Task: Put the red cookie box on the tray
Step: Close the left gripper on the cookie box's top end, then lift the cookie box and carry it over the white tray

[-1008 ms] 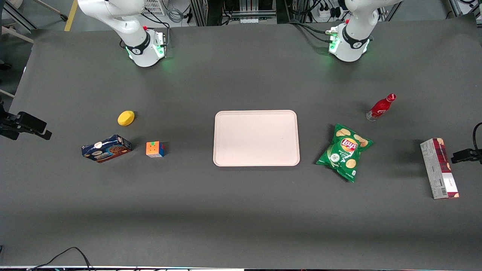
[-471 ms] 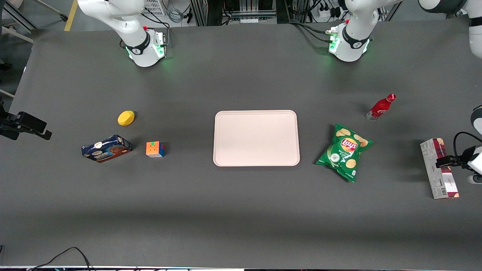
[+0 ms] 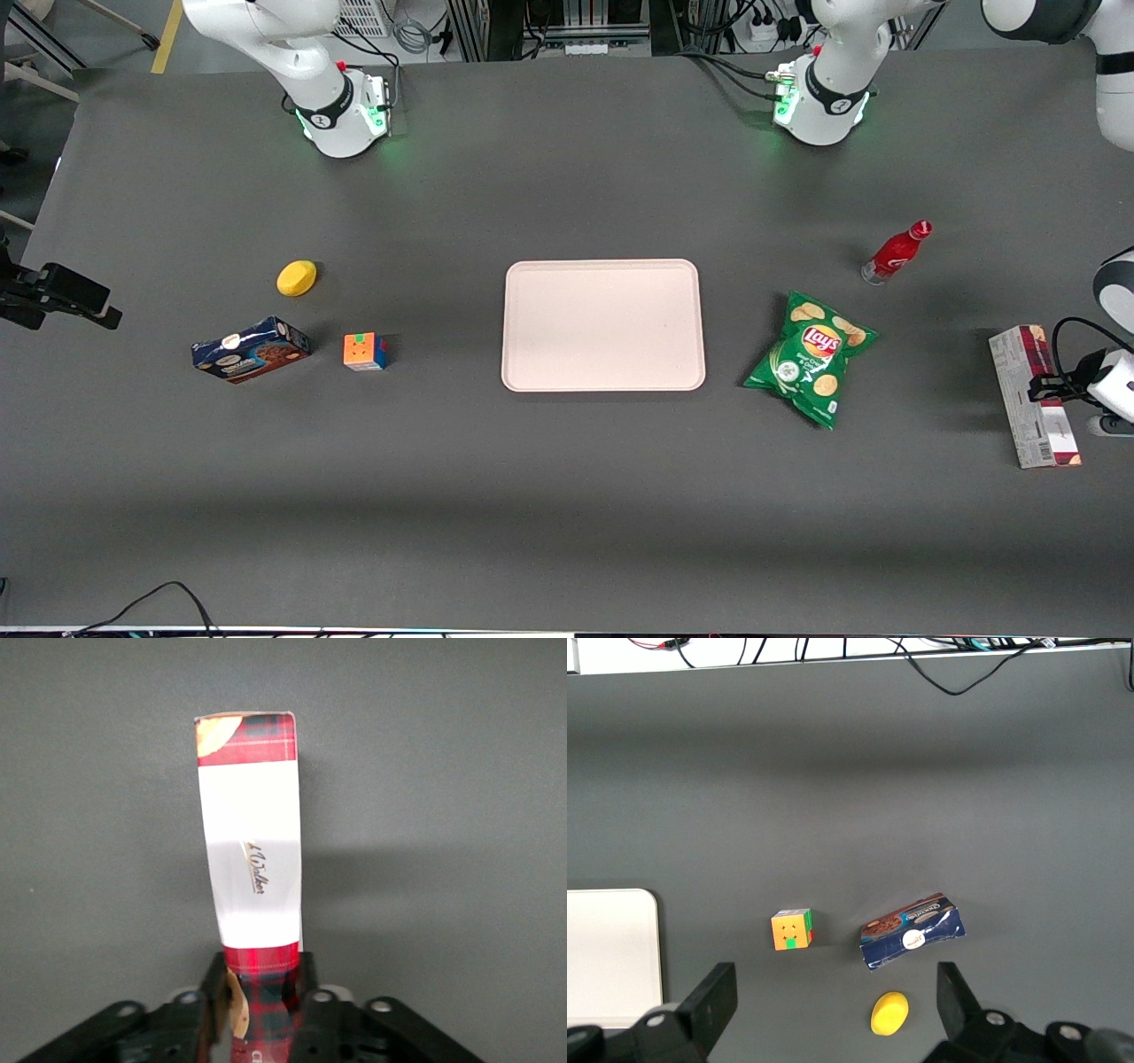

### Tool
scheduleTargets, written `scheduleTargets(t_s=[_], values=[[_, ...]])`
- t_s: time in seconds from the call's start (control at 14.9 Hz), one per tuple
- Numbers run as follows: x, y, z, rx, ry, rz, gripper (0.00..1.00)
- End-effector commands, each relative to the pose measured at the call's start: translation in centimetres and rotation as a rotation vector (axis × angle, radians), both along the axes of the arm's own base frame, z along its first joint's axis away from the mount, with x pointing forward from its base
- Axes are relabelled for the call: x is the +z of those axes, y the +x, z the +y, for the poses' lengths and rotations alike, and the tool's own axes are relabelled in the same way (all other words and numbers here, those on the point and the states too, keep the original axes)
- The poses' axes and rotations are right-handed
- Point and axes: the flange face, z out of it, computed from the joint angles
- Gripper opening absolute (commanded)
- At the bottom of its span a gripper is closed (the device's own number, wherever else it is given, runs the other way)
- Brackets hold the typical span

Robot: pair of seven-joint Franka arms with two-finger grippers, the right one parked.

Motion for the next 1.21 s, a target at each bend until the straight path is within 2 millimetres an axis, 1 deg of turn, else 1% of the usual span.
scheduleTargets(t_s=[0.0, 0.07, 0.13, 0.27, 0.34, 0.4, 0.61, 0.74, 0.94, 1.01, 1.08, 1.14], values=[[-0.4, -0.2, 0.1, -0.009, -0.011, -0.001, 0.17], [-0.2, -0.1, 0.0, -0.014, -0.012, -0.003, 0.15], [-0.2, 0.0, -0.1, -0.021, -0.011, -0.001, 0.08], [1.0, 0.4, -0.5, -0.026, -0.007, -0.007, 0.07], [2.2, 0.6, -0.8, -0.032, -0.014, 0.000, 0.07], [4.0, 0.9, -1.3, -0.042, -0.023, 0.015, 0.05], [11.3, 2.1, -6.1, -0.109, -0.052, 0.042, 0.02], [15.6, 2.6, -11.5, -0.183, -0.067, 0.034, 0.02], [21.0, 2.2, -21.4, -0.219, -0.069, 0.059, 0.02], [22.5, 1.8, -25.2, -0.205, -0.079, 0.072, 0.02], [23.5, 1.3, -28.9, -0.173, -0.088, 0.082, 0.02], [23.9, 0.8, -32.8, -0.145, -0.095, 0.089, 0.02]])
